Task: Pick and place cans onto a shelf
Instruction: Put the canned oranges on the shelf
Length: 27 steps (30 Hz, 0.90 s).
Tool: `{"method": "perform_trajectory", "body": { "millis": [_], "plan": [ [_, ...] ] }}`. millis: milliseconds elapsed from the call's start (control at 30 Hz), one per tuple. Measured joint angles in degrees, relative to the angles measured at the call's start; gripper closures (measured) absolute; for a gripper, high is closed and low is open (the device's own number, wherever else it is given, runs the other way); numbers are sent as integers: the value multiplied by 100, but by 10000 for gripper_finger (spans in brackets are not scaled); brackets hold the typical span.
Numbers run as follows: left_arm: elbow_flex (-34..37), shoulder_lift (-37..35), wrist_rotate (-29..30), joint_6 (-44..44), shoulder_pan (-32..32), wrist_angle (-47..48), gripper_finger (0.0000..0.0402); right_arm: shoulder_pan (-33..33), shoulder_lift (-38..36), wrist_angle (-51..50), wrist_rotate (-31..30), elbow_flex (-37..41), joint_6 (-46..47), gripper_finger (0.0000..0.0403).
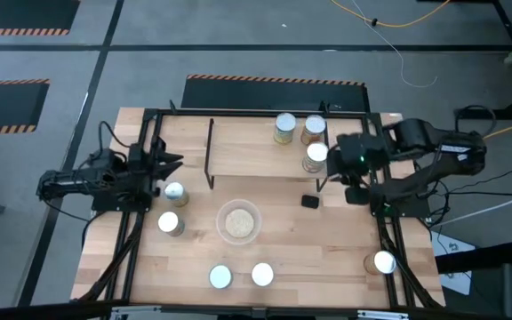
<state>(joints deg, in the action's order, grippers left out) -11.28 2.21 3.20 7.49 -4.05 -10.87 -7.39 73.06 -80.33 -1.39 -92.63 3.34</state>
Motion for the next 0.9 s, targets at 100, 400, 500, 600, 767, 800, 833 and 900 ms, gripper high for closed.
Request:
{"method": "perform_trajectory", "body": {
  "millis": [100,400,500,600,767,800,833,900],
  "plan": [
    [-400,308,-17,32,57,160,317,-254,-287,96,-4,608,323,329],
    [-1476,1870,14,310,362,829,320,-786,-886,896,-4,2174,1063,329],
    [-1954,2392,34,466,456,1250,320,-939,-1003,1109,-4,2557,1311,329],
    [-2494,2883,54,839,541,1871,320,-1056,-1054,1254,-4,2892,1589,329],
    [-3465,3692,75,1732,729,3398,320,-1156,-1060,1351,-4,3377,1756,329],
    [-3647,3850,74,1971,777,3721,320,-1163,-1060,1370,-4,3470,1761,329],
    [-3821,4003,75,2196,826,4036,320,-1161,-1063,1400,-2,3558,1761,329],
    [-4120,4282,68,2642,928,4673,321,-1161,-1058,1408,-2,3716,1763,329]
  ]
}}
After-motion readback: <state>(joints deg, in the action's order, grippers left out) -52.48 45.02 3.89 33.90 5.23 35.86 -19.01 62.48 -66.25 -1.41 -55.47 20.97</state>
